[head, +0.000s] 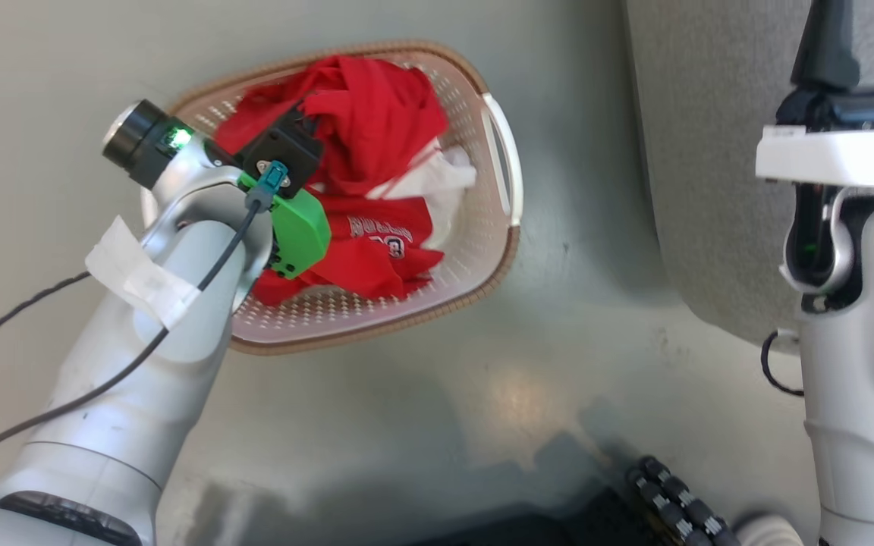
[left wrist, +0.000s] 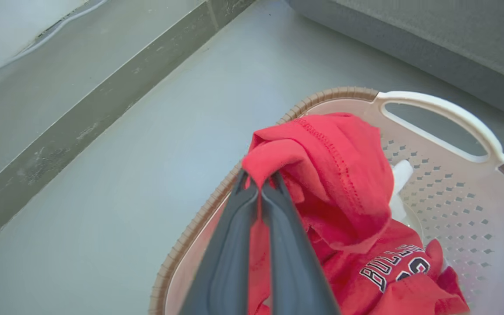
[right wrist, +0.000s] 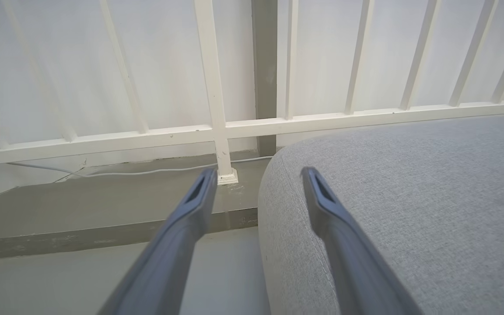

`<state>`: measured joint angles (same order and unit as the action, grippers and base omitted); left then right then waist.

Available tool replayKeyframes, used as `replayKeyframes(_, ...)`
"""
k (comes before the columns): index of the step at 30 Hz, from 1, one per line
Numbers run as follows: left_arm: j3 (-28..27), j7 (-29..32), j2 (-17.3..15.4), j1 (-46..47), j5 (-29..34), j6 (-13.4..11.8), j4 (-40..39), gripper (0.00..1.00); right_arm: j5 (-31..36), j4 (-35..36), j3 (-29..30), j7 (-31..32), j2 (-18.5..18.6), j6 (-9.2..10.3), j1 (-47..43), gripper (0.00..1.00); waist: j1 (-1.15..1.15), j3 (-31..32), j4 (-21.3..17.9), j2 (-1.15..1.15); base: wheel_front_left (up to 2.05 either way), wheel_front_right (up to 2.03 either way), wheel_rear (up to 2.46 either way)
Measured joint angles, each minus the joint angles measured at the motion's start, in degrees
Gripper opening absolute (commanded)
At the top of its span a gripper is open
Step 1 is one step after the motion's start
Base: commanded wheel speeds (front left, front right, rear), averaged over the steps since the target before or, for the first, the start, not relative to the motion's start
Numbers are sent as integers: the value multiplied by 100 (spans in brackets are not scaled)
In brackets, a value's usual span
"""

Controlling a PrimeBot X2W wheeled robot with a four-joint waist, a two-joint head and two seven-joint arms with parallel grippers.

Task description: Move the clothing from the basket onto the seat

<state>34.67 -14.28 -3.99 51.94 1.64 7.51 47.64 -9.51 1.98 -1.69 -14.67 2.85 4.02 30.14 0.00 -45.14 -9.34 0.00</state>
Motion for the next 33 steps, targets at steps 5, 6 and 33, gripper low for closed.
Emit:
replayKeyframes(5,58,-13,92,-58,-170,1,-148,0,40,-193,92,0,1,-99,-182,100,0,372,157,0,0,0,0)
replayKeyframes(6,59,-13,108,-62,-211,2,-192,0,51,-222,104,0,2,-116,-211,100,0,448,188,0,0,0,0)
replayKeyframes(33,-100,-13,219,-63,-1827,2,-771,0,201,-1188,37,1,2,-603,-1221,100,0,2745,823,0,0,0,0)
